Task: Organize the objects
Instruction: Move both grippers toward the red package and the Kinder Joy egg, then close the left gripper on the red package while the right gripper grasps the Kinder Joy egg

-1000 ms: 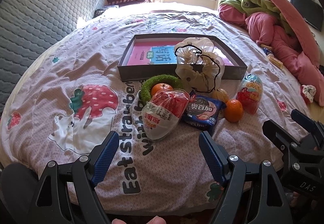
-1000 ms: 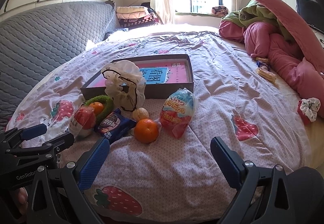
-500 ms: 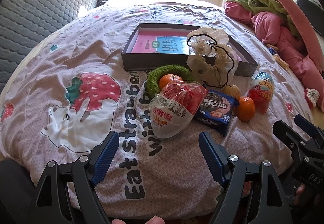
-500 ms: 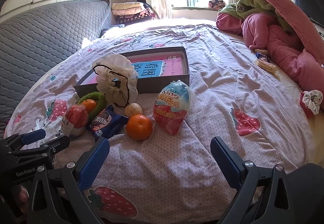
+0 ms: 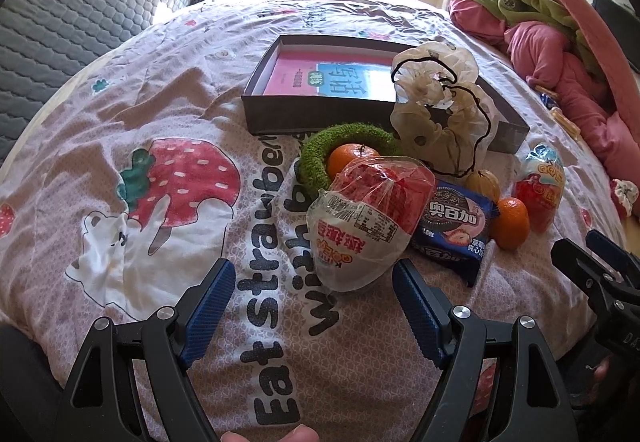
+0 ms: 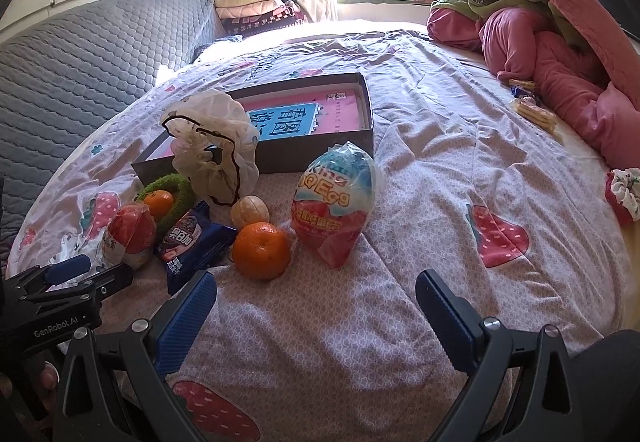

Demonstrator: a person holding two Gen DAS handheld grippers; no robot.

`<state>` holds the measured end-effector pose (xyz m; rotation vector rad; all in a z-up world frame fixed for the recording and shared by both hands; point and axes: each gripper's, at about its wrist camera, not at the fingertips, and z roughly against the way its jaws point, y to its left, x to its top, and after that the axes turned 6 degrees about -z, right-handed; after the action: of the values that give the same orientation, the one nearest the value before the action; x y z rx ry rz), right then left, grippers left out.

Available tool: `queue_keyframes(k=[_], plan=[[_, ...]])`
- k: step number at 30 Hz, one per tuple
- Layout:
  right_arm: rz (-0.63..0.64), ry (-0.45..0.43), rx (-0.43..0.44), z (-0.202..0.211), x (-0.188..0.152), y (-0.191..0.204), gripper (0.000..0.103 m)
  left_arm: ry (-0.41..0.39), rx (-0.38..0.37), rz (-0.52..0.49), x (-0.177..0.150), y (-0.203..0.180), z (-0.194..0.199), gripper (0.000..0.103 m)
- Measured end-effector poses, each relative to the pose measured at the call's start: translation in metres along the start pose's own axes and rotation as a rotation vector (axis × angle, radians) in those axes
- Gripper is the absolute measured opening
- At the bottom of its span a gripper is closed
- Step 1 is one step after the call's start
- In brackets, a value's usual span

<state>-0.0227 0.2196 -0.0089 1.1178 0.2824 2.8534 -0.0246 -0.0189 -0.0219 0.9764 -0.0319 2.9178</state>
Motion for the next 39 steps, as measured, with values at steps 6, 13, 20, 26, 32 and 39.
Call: queue_keyframes(k=[6,13,20,26,32,39], plan=[[-0.016,0.010,0.008,-0.007,0.008,-0.005,0.101,0.004,-0.018,-0.008,0.004,-0.004,-0.006,0.082],[-0.017,0.020,-0.007,-0.021,0.026,-0.010,0.101,-0.009,-0.047,-0.009,0.012,-0.006,-0.010,0.082],[-0.019,0.026,-0.025,-0.034,0.042,-0.013,0.095,-0.009,-0.098,0.014,0.020,-0.006,-0.015,0.082],[0.011,0.056,-0.005,-0.045,0.046,-0.004,0.075,-0.017,-0.106,0.027,0.025,-0.005,-0.018,0.082],[0.029,0.066,0.010,-0.052,0.045,0.003,0.062,-0.003,-0.112,0.034,0.024,-0.006,-0.022,0.062],[0.036,0.065,0.016,-0.054,0.042,0.003,0.053,-0.007,-0.103,0.014,0.022,-0.010,-0.022,0.053]])
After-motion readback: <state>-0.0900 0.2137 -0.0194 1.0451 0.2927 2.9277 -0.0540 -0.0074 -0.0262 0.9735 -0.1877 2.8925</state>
